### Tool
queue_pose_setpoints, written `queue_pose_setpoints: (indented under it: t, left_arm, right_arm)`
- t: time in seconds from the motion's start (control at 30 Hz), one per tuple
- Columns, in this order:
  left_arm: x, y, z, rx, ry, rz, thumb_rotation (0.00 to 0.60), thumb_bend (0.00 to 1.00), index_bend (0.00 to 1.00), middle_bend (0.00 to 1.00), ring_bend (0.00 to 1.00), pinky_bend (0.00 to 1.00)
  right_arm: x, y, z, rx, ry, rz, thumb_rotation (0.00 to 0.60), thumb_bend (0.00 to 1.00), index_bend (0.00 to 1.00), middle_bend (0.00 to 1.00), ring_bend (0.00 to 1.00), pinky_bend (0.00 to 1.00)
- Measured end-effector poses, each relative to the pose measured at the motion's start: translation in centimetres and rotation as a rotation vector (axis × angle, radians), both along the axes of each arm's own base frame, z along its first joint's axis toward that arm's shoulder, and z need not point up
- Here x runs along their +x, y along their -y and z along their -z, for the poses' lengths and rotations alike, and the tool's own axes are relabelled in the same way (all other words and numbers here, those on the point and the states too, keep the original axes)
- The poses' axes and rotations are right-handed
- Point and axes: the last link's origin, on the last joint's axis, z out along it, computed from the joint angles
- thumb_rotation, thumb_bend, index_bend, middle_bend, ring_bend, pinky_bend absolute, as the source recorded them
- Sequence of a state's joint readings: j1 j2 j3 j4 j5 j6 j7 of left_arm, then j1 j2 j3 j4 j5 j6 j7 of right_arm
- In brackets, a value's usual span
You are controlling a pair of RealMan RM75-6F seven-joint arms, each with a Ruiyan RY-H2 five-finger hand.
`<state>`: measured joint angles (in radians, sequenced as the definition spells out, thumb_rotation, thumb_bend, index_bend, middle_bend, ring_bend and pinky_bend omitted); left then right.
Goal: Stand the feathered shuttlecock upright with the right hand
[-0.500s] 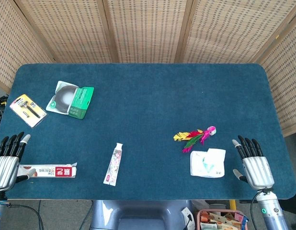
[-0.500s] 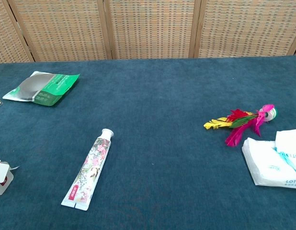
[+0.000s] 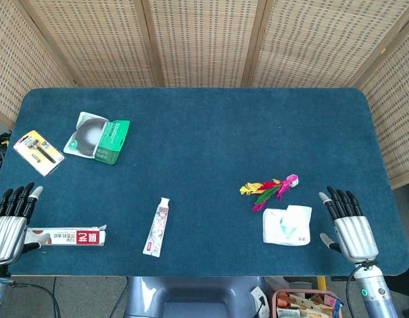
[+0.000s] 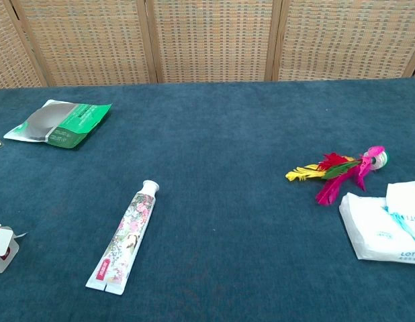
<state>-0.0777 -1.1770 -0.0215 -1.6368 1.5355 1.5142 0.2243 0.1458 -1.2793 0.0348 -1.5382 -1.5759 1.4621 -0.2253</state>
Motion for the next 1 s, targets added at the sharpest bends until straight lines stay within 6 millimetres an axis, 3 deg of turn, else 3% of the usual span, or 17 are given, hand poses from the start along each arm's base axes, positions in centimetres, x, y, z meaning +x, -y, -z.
queue_pose_setpoints:
  t: [0.63, 1.0]
  left_arm:
    - [0.1, 0.0, -0.1, 0.005, 0.009, 0.000, 0.600, 0.00, 0.00, 0.00, 0.00, 0.00]
    - [0.0, 0.0, -0.3, 0.013, 0.016, -0.003, 0.600, 0.00, 0.00, 0.00, 0.00, 0.00]
  right_arm:
    - [0.9, 1.1, 1.0, -0.002, 0.038, -0.087, 0.600, 0.18, 0.14, 0.00, 0.00, 0.00]
    - [5.6, 5.6, 4.6, 0.126, 0.041, -0.137, 0.600, 0.19, 0.17, 0.00, 0.00, 0.00]
